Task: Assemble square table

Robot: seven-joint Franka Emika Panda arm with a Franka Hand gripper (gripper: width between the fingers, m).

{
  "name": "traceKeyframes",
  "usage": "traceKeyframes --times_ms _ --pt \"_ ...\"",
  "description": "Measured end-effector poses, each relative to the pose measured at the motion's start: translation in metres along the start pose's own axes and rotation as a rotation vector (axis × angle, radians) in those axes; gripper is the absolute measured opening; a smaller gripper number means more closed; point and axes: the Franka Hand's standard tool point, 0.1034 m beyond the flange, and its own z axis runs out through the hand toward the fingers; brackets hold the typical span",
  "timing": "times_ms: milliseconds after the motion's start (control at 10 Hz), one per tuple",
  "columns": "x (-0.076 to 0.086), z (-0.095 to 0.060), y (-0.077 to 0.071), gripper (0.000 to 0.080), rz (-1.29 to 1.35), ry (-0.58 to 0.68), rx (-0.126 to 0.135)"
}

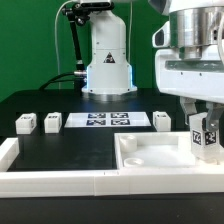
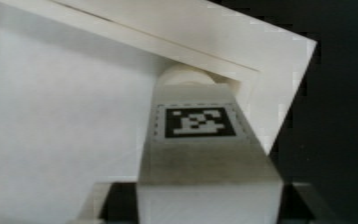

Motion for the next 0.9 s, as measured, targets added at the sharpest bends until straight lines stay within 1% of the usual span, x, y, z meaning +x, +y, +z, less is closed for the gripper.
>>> traceKeyframes --times_ms 200,600,700,800,900 --pt "-0.0033 0.0000 0.0010 0.0292 0.195 -0.019 -0.005" --pt "-0.0058 0.0004 0.0011 0.0293 0.352 -0.037 -0.008" --pt "-0.0061 0.0008 0.0013 0.0293 0.326 -0.037 -0.008" --pt "-0.0062 0.0008 0.0012 0.0473 0.284 -0.037 -0.006" --pt "-0.0063 0.0008 0.0008 0.0588 0.257 -0.036 -0.002"
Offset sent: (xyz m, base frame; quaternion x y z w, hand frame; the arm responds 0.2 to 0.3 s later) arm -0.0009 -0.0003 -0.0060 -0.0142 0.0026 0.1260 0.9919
